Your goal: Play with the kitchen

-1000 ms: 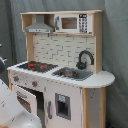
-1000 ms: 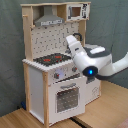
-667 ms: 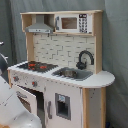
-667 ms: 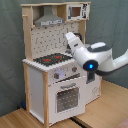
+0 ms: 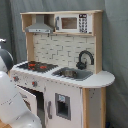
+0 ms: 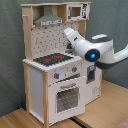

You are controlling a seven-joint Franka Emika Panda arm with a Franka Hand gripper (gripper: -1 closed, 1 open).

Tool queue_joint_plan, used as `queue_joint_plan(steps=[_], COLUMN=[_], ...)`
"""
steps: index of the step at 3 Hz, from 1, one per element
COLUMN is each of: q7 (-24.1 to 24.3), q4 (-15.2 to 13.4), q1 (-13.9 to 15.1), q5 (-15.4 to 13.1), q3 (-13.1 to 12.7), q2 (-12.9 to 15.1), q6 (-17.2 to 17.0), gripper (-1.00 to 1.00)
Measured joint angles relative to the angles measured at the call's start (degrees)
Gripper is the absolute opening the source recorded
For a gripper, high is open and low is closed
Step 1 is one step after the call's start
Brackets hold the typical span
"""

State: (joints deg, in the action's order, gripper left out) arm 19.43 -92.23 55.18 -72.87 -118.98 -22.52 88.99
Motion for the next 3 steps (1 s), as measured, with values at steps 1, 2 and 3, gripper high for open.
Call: queue_joint_plan(steps=[1,2,3], q7=[-6.46,-12.48,-18.25], q4=[-0.01,-0.01,0.01], q1=[-0.02,-0.02,-0.03], q5=[0.30,1.19,2.75], q3=[-1.24,-2.80,-4.05], q2=[2.85,4.78,6.18], q6=[1.01,2.18,3.56], gripper=[1.00,1.00,1.00])
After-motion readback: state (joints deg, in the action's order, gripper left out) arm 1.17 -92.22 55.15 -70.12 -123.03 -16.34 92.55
